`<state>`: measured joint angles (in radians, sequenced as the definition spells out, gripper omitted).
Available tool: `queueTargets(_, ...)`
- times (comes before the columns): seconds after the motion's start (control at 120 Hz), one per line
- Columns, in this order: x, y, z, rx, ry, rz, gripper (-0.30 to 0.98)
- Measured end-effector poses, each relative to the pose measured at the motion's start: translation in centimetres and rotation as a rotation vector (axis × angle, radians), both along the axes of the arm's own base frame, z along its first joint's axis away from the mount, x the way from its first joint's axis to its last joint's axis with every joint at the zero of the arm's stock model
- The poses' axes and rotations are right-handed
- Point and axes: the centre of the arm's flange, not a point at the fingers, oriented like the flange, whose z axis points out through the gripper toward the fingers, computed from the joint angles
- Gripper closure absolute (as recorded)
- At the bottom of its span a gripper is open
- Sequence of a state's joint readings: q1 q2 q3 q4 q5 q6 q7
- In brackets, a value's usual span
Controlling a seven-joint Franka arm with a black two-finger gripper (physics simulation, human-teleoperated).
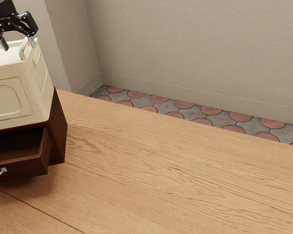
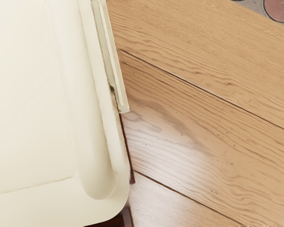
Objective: Push the drawer handle with one arm to close the drawer
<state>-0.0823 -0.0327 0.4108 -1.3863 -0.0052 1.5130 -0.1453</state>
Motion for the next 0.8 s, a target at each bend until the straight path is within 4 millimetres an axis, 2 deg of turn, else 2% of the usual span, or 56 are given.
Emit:
queueTargets(0.133, 0.1, -0.6, 0.4, 0.013, -0.007, -0.038, 0.02)
queueTargets(0.167, -0.3, -0.9, 2.1, 0.022, -0.040, -0.048, 0.02)
queueTargets(0.2, -1.2, -1.3, 5.0, 0.038, -0.094, -0.058, 0.02)
queueTargets(0.242, -3.5, -2.2, 9.3, 0.054, -0.181, -0.079, 0.02)
queueTargets(0.283, -5.7, -3.2, 12.2, 0.059, -0.234, -0.104, 0.02)
queueTargets(0.342, -7.2, -5.1, 13.7, 0.057, -0.248, -0.149, 0.02)
queueTargets(0.417, -8.2, -6.1, 13.9, 0.043, -0.224, -0.182, 0.02)
queueTargets(0.467, -8.7, -6.5, 12.2, 0.015, -0.163, -0.203, 0.02)
queueTargets(0.533, -13.3, -8.3, 8.8, -0.039, -0.093, -0.262, 0.02)
queueTargets(0.575, -17.9, -9.6, 4.6, -0.068, -0.036, -0.288, 0.02)
queueTargets(0.617, -22.1, -10.4, -1.1, -0.095, 0.026, -0.296, 0.02)
queueTargets(0.675, -26.8, -11.8, -8.0, -0.115, 0.078, -0.312, 0.02)
queueTargets(0.725, -29.6, -13.1, -13.3, -0.119, 0.116, -0.328, 0.02)
queueTargets(0.767, -31.2, -13.2, -18.1, -0.142, 0.162, -0.306, 0.02)
queueTargets(0.8, -32.1, -13.0, -21.3, -0.161, 0.196, -0.276, 0.02)
